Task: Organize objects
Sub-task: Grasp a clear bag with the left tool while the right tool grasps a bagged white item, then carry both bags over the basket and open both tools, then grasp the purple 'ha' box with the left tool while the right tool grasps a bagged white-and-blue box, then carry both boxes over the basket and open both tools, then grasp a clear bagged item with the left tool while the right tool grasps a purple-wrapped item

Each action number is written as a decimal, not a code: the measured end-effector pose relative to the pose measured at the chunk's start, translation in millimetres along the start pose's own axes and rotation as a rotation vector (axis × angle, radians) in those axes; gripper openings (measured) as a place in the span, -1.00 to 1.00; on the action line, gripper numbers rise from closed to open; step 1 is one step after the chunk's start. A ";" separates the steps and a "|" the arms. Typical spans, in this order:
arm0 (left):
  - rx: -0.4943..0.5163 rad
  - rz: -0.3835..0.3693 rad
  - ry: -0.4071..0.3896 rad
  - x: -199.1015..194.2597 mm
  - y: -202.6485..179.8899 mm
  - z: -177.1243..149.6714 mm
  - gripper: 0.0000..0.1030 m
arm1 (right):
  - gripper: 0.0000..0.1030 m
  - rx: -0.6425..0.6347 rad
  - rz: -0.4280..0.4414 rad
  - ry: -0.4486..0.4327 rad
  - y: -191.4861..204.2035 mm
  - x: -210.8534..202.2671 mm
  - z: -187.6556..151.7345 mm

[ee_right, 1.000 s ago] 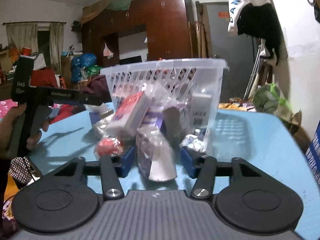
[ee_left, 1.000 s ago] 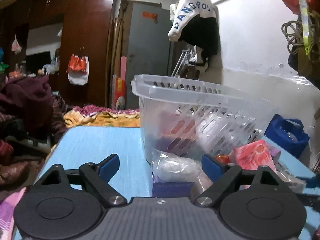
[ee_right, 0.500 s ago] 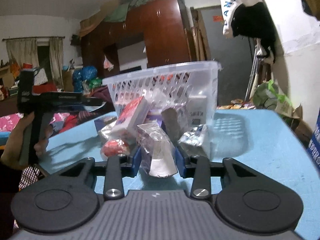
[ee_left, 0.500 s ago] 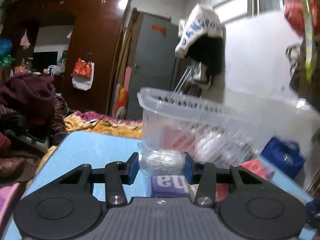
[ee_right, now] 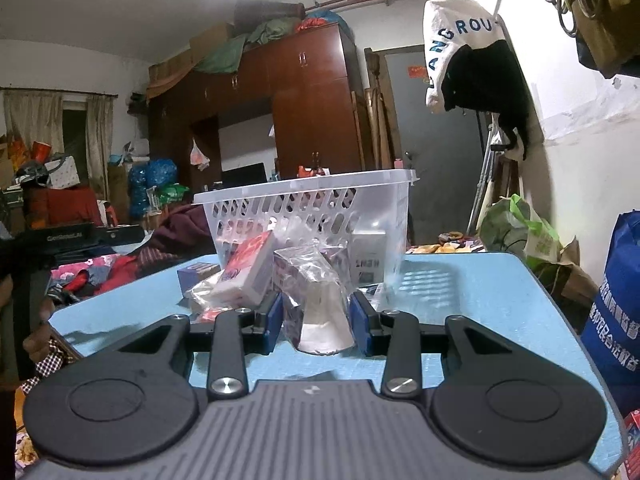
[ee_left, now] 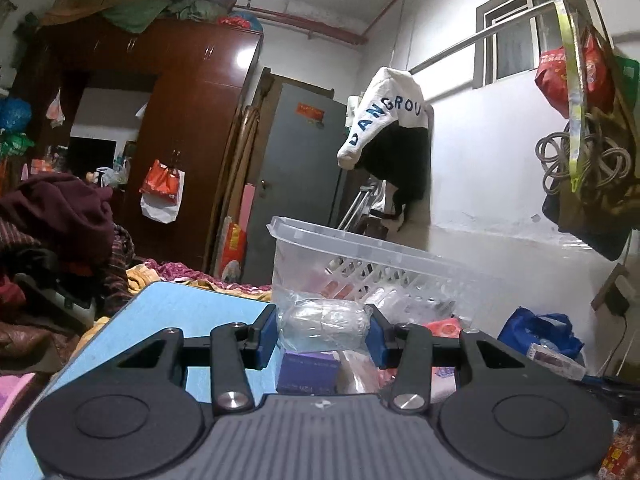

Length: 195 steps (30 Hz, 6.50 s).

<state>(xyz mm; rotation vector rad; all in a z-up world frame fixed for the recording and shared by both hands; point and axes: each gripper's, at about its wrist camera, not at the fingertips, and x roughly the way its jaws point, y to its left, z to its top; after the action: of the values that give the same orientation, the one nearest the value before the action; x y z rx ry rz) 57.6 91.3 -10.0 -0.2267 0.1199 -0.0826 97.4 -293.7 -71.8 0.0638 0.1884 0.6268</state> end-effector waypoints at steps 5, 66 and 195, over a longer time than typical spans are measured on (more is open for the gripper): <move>0.000 0.016 -0.018 -8.1 -0.8 -5.0 -0.05 | -0.21 0.002 -0.011 -0.022 -2.6 -2.2 0.7; 0.126 0.149 0.385 107.1 -1.9 13.5 0.82 | 0.55 0.059 -0.038 0.427 -49.7 121.6 34.7; 0.080 -0.029 0.361 93.2 -21.0 -3.0 -0.23 | -0.29 0.025 -0.032 0.132 -15.0 96.2 38.1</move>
<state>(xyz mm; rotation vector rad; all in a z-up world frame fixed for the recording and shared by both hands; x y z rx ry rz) 148.0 61.3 -18.3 -0.1312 0.4716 -0.1569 189.7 -249.3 -51.2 0.0433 0.3248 0.5970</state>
